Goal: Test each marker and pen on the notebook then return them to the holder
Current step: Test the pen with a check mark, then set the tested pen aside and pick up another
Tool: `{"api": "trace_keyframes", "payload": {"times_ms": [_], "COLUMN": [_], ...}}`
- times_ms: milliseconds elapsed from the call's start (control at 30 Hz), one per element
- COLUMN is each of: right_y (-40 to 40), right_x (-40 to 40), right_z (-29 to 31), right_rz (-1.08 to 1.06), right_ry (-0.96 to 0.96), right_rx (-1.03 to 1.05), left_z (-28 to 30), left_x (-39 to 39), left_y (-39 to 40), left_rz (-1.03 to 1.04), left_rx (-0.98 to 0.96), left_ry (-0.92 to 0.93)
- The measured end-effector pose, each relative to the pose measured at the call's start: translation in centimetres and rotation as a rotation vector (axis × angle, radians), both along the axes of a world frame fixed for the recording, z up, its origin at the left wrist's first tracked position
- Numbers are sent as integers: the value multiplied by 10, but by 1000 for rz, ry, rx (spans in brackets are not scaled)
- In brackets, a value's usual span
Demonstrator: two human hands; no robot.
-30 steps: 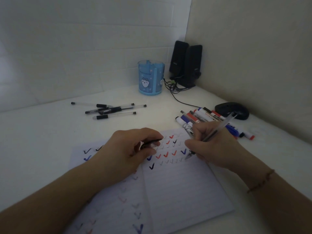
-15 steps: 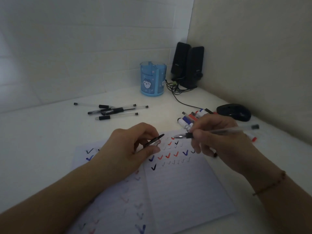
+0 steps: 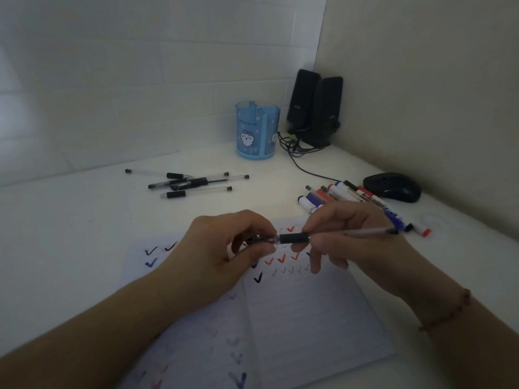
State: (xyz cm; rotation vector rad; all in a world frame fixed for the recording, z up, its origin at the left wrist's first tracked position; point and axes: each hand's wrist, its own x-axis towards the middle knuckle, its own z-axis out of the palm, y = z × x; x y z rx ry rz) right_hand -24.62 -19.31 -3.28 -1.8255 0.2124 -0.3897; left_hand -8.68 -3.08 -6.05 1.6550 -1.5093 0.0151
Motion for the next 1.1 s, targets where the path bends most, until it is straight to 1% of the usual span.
{"api": "trace_keyframes", "payload": {"times_ms": [67, 200, 300, 467, 533, 600, 667, 700, 733, 767, 833, 900, 933, 1000, 1033, 1100], "right_y": [4, 13, 17, 19, 19, 20, 17, 13, 8, 1, -14, -29, -34, -42, -44, -46], "right_x": [2, 4, 5, 6, 8, 11, 13, 10, 6, 2, -5, -7, -6, -4, -3, -2], "right_z": [1, -1, 0, 0, -4, -7, -6, -4, 0, 3, 6, 0, -4, -14, -18, -23], "right_rz": [-21, -80, -97, -107, -107, -132, -185, -232, -306, -398, -613, -790, -828, -837, -826, -810], "right_ry": [1, -54, -98, -118, -189, -269, -346, -363, -357, -334, -233, -54, 74, 328, 406, 449], "right_rx": [-22, -4, 33, 1, 31, 53, 66, 50, -8, -110, -340, -531, -612, -764, -802, -802], "left_z": [0, 0, 4, 8, 11, 11, 8, 6, 5, 4, 2, 0, -1, -3, -4, -5], "left_x": [-1, -1, -4, -3, -7, -13, -13, -11, -7, -2, 6, 10, 11, 12, 13, 15], "left_y": [0, -1, 0, -1, -3, -4, -1, 1, 2, 3, 1, -2, -3, -3, -3, -4], "left_rz": [-23, -32, -10, -26, -80, -98, -73, -46, -5, 47, 157, 229, 254, 287, 294, 297], "left_rx": [-17, -119, -162, -167, -129, -51, 65, 127, 170, 184, 148, 112, 109, 126, 139, 164], "left_ry": [11, 141, 140, 156, 160, 113, 54, 17, -13, -28, -55, -65, -59, -60, -67, -92]}}
